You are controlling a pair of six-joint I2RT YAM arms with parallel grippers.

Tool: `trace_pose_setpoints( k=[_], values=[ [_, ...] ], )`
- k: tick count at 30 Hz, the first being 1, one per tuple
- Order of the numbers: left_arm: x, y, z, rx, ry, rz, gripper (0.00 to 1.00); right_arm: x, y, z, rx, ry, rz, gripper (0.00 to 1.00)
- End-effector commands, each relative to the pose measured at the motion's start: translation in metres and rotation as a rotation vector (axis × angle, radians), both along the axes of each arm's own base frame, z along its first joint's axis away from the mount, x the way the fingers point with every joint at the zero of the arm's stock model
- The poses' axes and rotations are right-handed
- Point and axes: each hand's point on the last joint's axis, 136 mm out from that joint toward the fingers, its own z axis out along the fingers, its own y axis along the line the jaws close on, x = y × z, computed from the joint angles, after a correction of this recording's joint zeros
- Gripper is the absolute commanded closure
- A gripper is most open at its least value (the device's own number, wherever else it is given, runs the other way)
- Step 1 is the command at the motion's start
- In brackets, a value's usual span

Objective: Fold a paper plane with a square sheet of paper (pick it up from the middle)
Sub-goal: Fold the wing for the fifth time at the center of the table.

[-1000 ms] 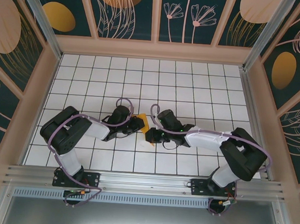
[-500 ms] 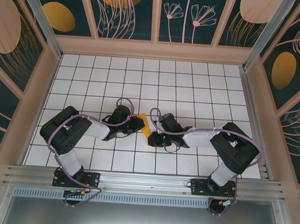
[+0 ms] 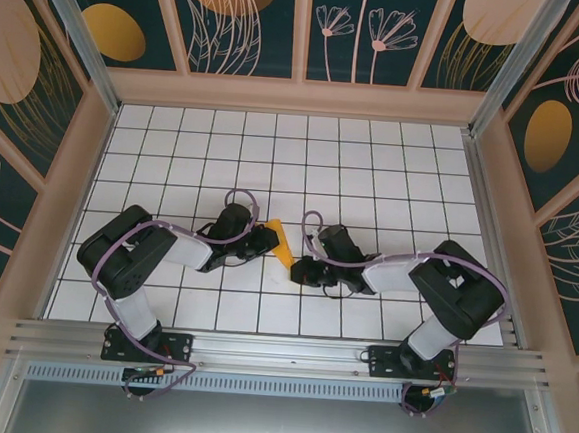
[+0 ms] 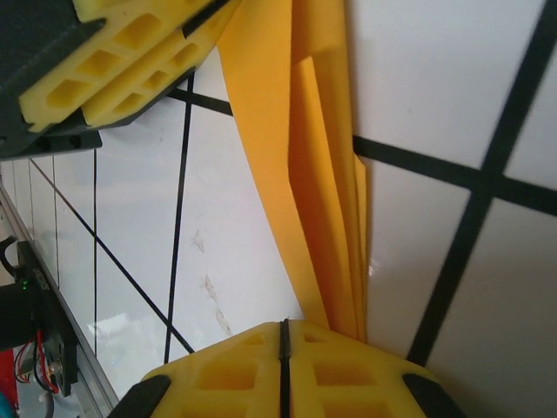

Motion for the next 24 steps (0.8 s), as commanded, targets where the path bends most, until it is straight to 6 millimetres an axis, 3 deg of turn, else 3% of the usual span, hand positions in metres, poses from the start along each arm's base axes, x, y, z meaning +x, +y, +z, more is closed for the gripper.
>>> trace_pose_setpoints(
  k=[1, 8, 12, 18, 24],
  values=[
    [-0.009, 0.022, -0.039, 0.147, 0.07, 0.036, 0.81, -0.011, -0.014, -0.004, -0.004, 0.051, -0.028, 0.89],
    [-0.009, 0.023, -0.039, 0.146, 0.069, 0.038, 0.81, -0.02, -0.036, -0.007, -0.012, 0.077, -0.083, 0.88],
    [-0.009, 0.022, -0.037, 0.143, 0.064, 0.033, 0.81, -0.011, -0.039, 0.013, 0.002, 0.026, -0.112, 0.89],
    [-0.008, 0.02, -0.035, 0.136, 0.06, 0.026, 0.81, 0.015, -0.014, 0.057, 0.075, -0.075, -0.079, 0.86],
    [-0.008, 0.018, -0.033, 0.124, 0.059, 0.022, 0.81, 0.04, 0.017, 0.058, 0.093, -0.071, -0.049, 0.84]
  ],
)
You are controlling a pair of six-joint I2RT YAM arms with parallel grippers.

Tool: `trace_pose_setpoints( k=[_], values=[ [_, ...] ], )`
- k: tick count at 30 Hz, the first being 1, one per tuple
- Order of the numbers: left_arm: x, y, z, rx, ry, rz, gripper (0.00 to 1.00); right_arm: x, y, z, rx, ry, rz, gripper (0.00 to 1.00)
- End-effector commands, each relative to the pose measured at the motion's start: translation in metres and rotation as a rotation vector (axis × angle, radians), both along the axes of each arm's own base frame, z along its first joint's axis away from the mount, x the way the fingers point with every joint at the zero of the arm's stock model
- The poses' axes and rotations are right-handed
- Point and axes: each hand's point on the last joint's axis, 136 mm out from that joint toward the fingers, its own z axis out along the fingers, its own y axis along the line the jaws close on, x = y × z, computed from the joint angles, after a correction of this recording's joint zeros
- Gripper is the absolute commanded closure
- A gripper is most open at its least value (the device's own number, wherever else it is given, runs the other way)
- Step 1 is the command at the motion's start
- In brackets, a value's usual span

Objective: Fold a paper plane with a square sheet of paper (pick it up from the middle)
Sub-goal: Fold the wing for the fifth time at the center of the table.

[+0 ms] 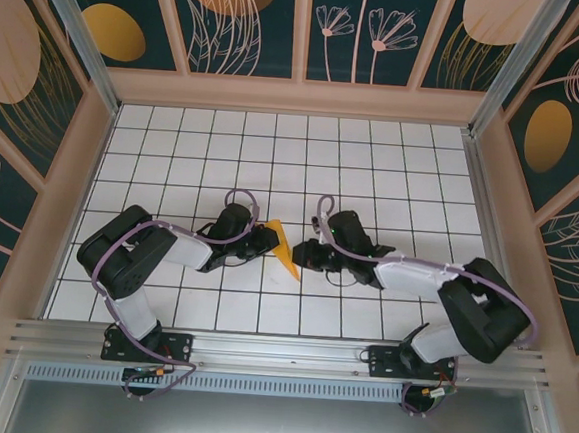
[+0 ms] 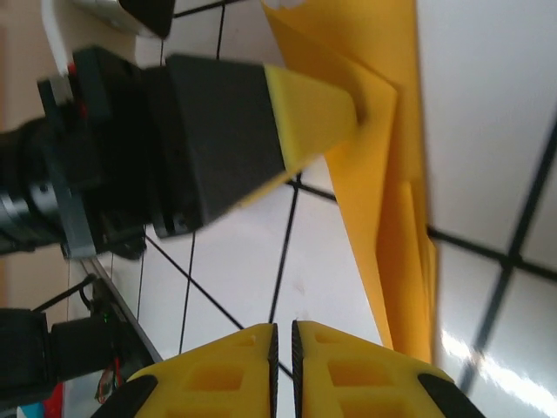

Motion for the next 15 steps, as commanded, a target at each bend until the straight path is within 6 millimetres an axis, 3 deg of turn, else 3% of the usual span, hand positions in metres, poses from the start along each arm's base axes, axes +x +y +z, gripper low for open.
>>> trace_pose_setpoints(
  k=[1, 9, 15],
  values=[
    [-0.008, 0.018, -0.034, 0.124, 0.061, 0.022, 0.81, 0.014, 0.013, -0.004, -0.005, 0.003, 0.009, 0.84],
    [-0.007, 0.016, -0.031, 0.116, 0.055, 0.021, 0.8, 0.023, 0.026, -0.035, -0.029, 0.08, 0.023, 0.86],
    [-0.005, 0.015, -0.03, 0.118, 0.053, 0.017, 0.8, 0.019, 0.013, -0.059, -0.104, 0.121, -0.004, 0.87]
  ],
)
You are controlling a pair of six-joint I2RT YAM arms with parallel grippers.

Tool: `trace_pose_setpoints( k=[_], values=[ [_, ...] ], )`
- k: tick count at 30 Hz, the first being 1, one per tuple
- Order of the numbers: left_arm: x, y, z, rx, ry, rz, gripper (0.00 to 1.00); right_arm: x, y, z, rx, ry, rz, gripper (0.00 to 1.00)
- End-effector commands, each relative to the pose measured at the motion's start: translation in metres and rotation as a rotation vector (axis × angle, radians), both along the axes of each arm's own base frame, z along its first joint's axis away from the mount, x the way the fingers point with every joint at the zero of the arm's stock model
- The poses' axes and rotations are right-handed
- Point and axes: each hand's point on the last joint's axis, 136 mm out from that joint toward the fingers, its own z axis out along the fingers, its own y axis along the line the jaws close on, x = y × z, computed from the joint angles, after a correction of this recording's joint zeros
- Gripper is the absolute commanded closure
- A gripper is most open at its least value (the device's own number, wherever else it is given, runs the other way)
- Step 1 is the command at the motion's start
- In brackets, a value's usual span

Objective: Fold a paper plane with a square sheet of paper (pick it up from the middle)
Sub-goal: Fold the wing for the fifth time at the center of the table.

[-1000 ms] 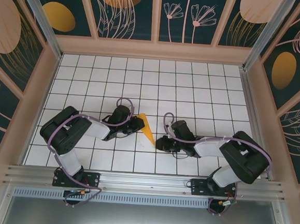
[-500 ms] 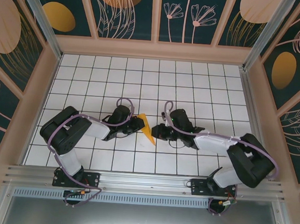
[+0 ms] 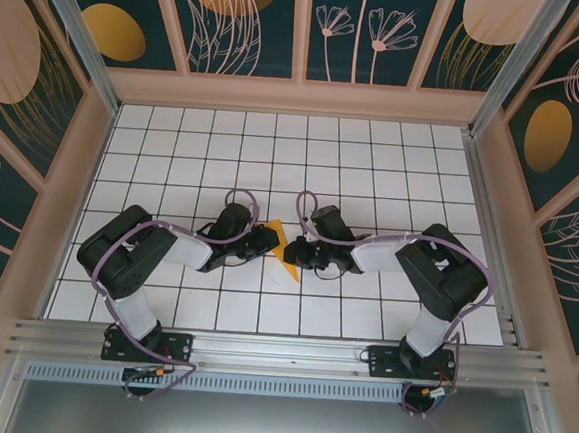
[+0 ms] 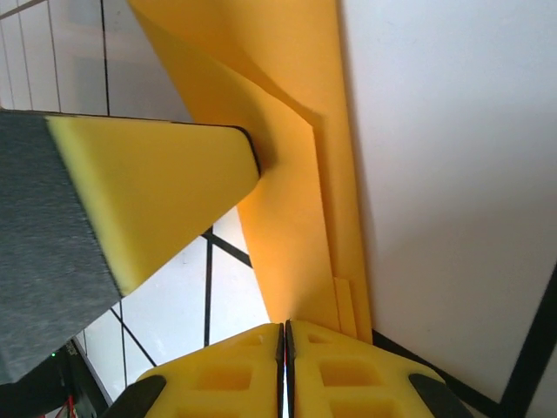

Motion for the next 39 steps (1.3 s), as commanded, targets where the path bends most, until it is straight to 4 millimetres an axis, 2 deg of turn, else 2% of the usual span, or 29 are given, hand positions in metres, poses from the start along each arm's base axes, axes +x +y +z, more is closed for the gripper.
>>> trace_pose_setpoints(
  k=[1, 5, 10, 13, 14, 15, 21, 34, 36, 39],
  values=[
    [-0.005, 0.015, -0.031, 0.12, 0.05, 0.016, 0.8, 0.002, -0.006, -0.011, -0.033, 0.017, -0.014, 0.87],
    [-0.002, 0.016, -0.027, 0.145, 0.033, 0.013, 0.8, -0.009, -0.018, -0.03, -0.074, 0.059, -0.026, 0.89],
    [0.005, 0.016, -0.017, 0.167, 0.001, 0.005, 0.79, -0.016, -0.026, -0.041, -0.086, 0.091, -0.045, 0.9],
    [0.012, 0.01, -0.001, 0.154, -0.052, -0.016, 0.75, -0.018, -0.031, -0.049, -0.109, 0.113, -0.057, 0.94],
    [0.016, 0.008, 0.014, 0.139, -0.095, -0.023, 0.73, -0.019, -0.031, -0.05, -0.111, 0.117, -0.059, 0.95],
    [0.018, 0.006, 0.021, 0.136, -0.12, -0.033, 0.71, -0.02, -0.032, -0.052, -0.113, 0.122, -0.062, 0.95],
    [0.016, -0.002, 0.046, 0.061, -0.184, -0.063, 0.64, -0.021, -0.04, -0.062, -0.171, 0.151, -0.079, 0.97],
    [0.026, 0.003, 0.018, 0.145, -0.15, -0.036, 0.64, -0.024, -0.044, -0.066, -0.195, 0.163, -0.084, 0.97],
    [0.027, 0.009, 0.003, 0.195, -0.128, -0.024, 0.64, -0.025, -0.044, -0.067, -0.196, 0.166, -0.082, 0.97],
    [0.032, 0.017, -0.005, 0.254, -0.113, -0.004, 0.65, -0.026, -0.046, -0.068, -0.206, 0.168, -0.079, 0.99]
  ],
)
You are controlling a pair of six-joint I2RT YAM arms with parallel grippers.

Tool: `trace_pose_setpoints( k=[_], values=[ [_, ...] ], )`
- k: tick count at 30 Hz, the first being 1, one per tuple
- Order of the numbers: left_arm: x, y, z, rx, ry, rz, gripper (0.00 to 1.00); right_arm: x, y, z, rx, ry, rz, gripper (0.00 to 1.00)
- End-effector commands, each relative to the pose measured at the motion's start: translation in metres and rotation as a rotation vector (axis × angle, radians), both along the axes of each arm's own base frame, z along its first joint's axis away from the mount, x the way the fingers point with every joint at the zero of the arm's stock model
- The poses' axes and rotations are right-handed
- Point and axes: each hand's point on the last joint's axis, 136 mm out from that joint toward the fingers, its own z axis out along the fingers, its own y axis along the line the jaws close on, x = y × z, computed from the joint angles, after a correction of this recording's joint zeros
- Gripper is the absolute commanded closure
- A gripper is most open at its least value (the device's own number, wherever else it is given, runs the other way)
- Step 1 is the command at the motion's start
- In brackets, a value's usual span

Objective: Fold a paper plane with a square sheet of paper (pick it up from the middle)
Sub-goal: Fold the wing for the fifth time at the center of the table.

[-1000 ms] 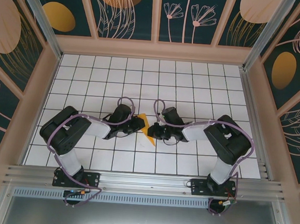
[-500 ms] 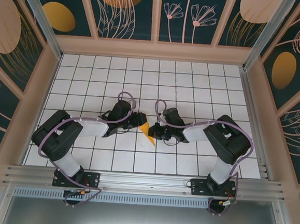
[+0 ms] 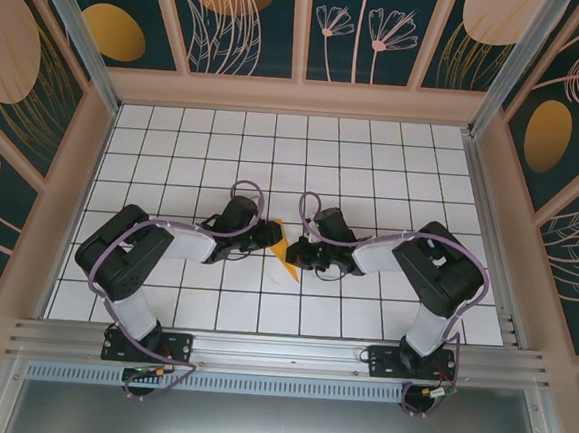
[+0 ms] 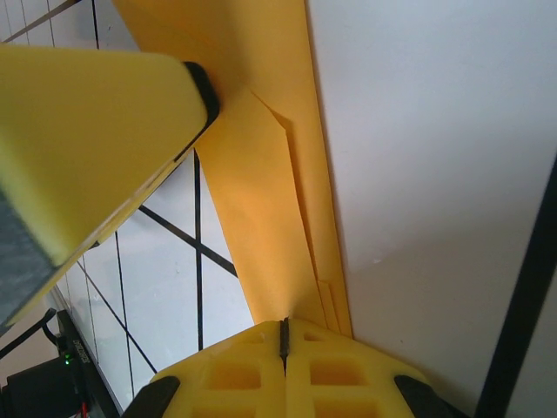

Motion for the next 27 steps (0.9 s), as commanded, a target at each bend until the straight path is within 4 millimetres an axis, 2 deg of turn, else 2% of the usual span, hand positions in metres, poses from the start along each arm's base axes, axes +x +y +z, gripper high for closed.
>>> trace_pose_setpoints(
  k=[1, 10, 15, 22, 27],
  values=[
    [0.014, 0.018, -0.012, 0.105, -0.011, 0.05, 0.65, -0.029, -0.044, -0.061, -0.237, 0.148, -0.041, 1.0],
    [0.025, 0.04, -0.022, 0.16, 0.017, 0.092, 0.65, -0.03, -0.046, -0.061, -0.249, 0.144, -0.023, 1.0],
    [0.034, 0.061, -0.023, 0.199, 0.014, 0.125, 0.66, -0.03, -0.046, -0.061, -0.249, 0.145, -0.02, 1.0],
    [0.052, 0.076, -0.013, 0.246, -0.013, 0.136, 0.65, -0.03, -0.043, -0.06, -0.239, 0.149, -0.015, 1.0],
    [0.066, 0.079, 0.006, 0.25, -0.048, 0.149, 0.64, -0.03, -0.042, -0.059, -0.232, 0.15, -0.014, 1.0]
  ],
)
